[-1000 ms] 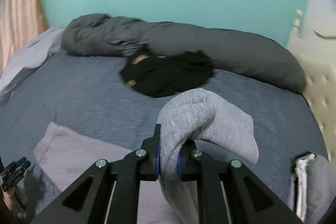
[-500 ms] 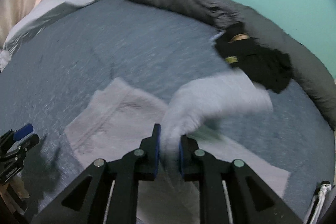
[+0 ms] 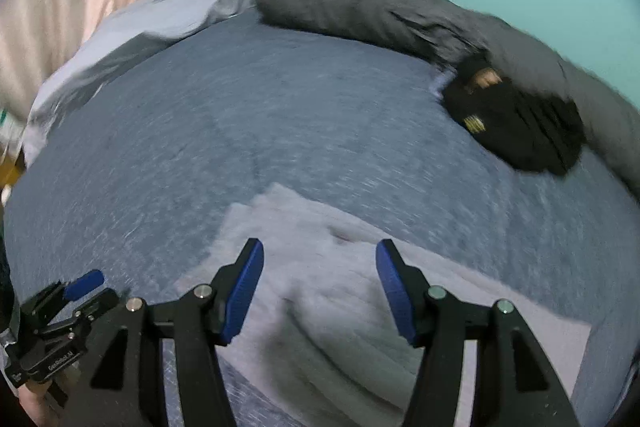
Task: Fold clothes
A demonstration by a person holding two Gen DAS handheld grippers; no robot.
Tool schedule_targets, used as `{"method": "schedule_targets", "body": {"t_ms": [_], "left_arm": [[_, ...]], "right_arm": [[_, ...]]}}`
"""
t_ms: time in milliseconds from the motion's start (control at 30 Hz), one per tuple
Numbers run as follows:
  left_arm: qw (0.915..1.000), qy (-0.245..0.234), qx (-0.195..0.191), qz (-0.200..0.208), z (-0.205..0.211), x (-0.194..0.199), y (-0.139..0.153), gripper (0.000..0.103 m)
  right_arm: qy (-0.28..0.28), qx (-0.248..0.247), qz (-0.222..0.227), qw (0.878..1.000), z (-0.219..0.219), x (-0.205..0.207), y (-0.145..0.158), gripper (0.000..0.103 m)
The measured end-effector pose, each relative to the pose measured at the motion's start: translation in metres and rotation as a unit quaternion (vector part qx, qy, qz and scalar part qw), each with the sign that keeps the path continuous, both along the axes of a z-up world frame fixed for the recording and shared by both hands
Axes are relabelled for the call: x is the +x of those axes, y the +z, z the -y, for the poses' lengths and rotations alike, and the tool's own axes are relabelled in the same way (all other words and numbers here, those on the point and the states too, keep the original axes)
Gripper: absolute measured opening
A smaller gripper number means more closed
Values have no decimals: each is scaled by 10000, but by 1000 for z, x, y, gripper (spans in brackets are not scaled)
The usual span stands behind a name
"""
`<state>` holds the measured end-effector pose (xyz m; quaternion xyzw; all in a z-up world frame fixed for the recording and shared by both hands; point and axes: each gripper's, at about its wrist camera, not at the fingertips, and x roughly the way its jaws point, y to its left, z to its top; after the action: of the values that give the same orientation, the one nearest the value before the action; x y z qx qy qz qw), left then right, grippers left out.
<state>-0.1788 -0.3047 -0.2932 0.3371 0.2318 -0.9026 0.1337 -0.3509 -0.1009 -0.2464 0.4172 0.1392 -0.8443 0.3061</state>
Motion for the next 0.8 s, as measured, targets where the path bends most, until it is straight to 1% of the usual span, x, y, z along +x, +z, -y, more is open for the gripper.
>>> {"method": "schedule_targets", "body": {"t_ms": [67,133,200,233,267,300,367,533,633,700,800], "left_arm": [[10000,-20,2,-2,-2,-1,0,50],[10000,-58,-15,10,-5,-3,0,50],[10000,-88,-22,15,-8,-6,1,50],[9999,-99,-22,13,-10,-8,1,50],[9999,-112,-22,13,-12,-10,1,50],[9999,-144,-38,19,-15,-11,1,50],[9997,-217,-95,52,-22,-15,0,50],[9994,-290,-158,127,-28,-20,-2,50],[9993,-299,-180,131,-28,-22,-2,50],[9993,-315,-169,133,-29,-22,-2,50],[9992,-338,-184,142,-31,-23,-2,50]], "right_arm": [[-211,-134,207,9995,-18,-7,-6,58],[-331,-295,370,9983,-33,-6,-15,58],[-392,-303,458,9977,-41,-3,-24,58],[-375,-400,504,9972,-46,0,-31,53],[-367,-471,544,9967,-48,1,-36,32],[-362,-537,584,9962,-50,2,-40,24],[-443,-647,769,9939,-52,3,-54,18],[-622,-751,1171,9883,-48,10,-102,10],[-757,-926,1175,9859,-52,19,-120,9],[-776,-1009,1145,9852,-53,19,-116,9],[-885,-1259,811,9848,-60,23,-94,9]]}}
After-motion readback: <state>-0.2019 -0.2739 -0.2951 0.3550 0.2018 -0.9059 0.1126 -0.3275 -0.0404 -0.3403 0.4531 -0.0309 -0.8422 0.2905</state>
